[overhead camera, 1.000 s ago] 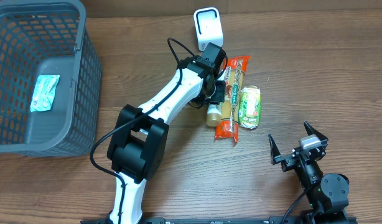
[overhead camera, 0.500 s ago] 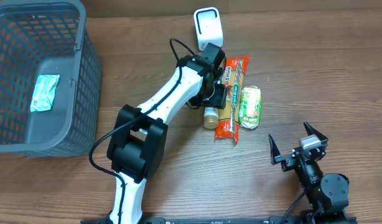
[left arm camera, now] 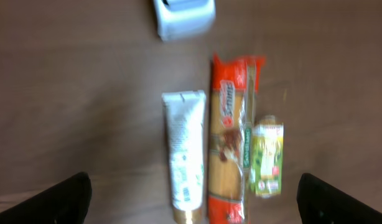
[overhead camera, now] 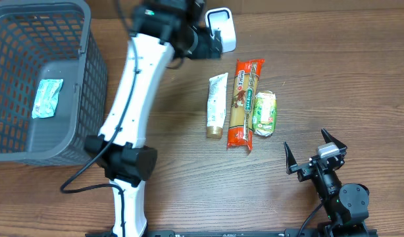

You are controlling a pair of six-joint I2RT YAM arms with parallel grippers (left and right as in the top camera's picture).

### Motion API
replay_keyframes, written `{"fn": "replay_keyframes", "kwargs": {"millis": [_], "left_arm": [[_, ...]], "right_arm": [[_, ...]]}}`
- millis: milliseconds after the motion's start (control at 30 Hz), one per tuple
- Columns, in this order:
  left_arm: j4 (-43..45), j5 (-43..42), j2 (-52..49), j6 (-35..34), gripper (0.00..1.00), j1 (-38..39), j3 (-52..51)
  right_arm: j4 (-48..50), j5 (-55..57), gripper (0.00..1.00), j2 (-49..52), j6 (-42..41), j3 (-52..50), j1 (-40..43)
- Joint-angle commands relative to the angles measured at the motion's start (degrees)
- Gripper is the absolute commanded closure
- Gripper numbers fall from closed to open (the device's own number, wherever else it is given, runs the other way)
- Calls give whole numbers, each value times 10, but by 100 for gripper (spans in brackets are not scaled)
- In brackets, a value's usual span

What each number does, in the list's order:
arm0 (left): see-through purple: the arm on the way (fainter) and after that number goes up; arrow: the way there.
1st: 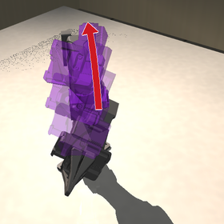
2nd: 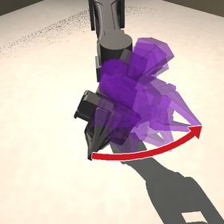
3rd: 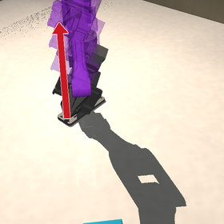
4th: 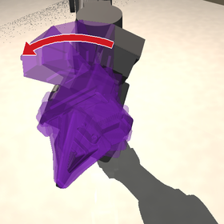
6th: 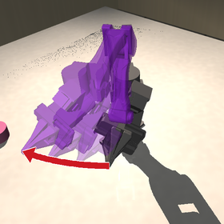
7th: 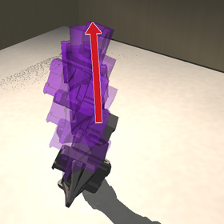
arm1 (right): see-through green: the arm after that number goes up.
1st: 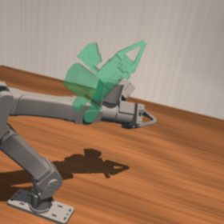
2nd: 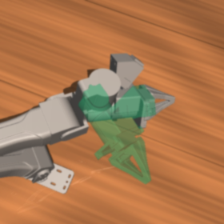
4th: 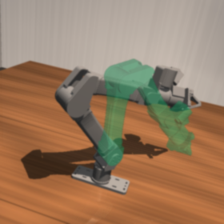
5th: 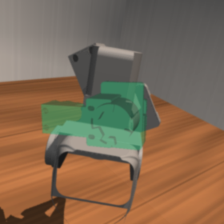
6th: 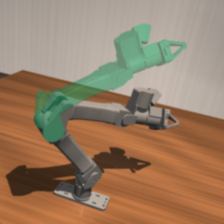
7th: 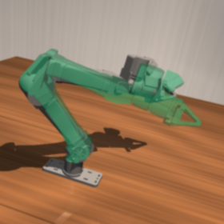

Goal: Scan the item barcode
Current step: 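Reach into the basket and grasp the green wipes pack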

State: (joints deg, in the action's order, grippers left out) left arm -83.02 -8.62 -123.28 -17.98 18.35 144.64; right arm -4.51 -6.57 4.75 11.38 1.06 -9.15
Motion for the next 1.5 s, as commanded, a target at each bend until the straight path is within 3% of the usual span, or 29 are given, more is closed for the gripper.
{"fn": "replay_keyframes", "kwargs": {"millis": [0, 100, 367, 667, 933, 1067, 1167, 1467], "left_arm": [[-33, 31, 16, 4, 3, -39, 96], [-65, 45, 16, 5, 3, -72, 154], [-115, 218, 16, 10, 0, -189, 221], [-119, 209, 16, 13, 3, -370, 185], [-61, 227, 15, 34, 0, -443, 35], [12, 238, 15, 108, 0, -443, -65], [74, 238, 15, 174, 7, -443, -142], [230, 265, 15, 280, 2, -442, -320]], "right_arm": [[3, 5, 0, -4, 0, -6, -3], [3, 5, 0, -4, 0, -6, -3], [3, 5, 0, -4, 0, -6, -3], [3, 5, 0, -4, 0, -6, -3], [3, 5, 0, -4, 0, -6, -3], [3, 5, 0, -4, 0, -6, -3], [3, 5, 0, -4, 0, -6, -3], [3, 5, 0, -4, 0, -6, -3]]}}
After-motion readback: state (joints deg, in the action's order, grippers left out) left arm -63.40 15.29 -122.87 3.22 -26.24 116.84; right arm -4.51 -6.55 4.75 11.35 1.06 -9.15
